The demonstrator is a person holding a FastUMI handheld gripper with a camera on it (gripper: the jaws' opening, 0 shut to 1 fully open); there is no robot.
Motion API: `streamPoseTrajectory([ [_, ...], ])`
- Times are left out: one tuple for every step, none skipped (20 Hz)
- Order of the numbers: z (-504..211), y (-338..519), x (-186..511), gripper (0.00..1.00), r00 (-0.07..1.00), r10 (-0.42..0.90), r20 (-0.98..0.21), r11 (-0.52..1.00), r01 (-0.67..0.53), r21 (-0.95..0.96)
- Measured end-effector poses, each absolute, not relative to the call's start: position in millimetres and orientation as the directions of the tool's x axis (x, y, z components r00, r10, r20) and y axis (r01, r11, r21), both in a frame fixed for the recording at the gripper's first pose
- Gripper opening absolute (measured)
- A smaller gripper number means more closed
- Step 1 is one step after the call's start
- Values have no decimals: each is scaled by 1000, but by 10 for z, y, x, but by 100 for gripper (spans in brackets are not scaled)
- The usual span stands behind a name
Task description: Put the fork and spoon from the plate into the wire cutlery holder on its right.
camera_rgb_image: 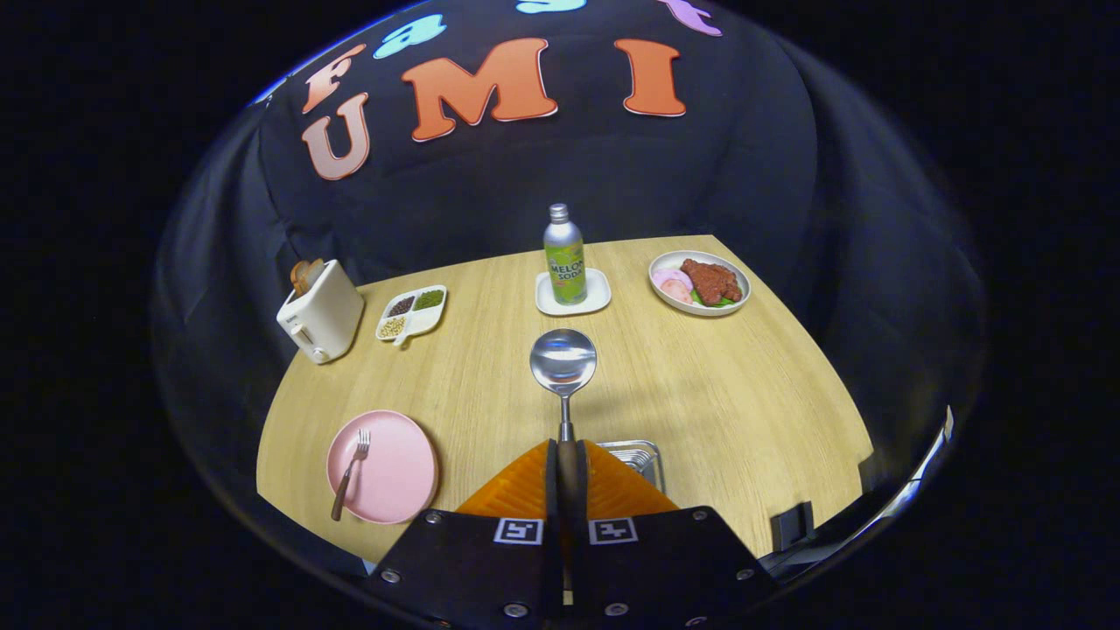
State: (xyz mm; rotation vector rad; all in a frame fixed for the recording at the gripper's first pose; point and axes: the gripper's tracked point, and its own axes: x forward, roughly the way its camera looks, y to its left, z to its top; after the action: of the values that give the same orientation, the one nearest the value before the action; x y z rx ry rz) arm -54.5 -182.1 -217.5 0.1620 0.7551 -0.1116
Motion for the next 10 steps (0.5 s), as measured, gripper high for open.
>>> streamPoseTrajectory([
  [-2222, -1879, -607, 5, 708, -48, -705, 982, 163, 97],
  [-2292, -1923, -680, 5, 686, -49, -726, 983, 163, 88],
  [-2360, -1950, -746, 5, 667, -50, -743, 984, 161, 79],
  [-2422, -1974, -797, 5, 645, -50, -762, 985, 157, 68],
  [-2495, -1980, -861, 5, 622, -53, -781, 987, 153, 55],
  [-2547, -1977, -907, 5, 600, -55, -798, 988, 150, 44],
  [-2587, -1974, -950, 5, 580, -55, -813, 988, 147, 38],
  [-2613, -1966, -998, 5, 558, -54, -828, 989, 142, 32],
  [-2635, -1960, -1043, 5, 536, -54, -842, 990, 138, 25],
  [-2658, -1958, -1094, 5, 516, -53, -855, 991, 132, 18],
])
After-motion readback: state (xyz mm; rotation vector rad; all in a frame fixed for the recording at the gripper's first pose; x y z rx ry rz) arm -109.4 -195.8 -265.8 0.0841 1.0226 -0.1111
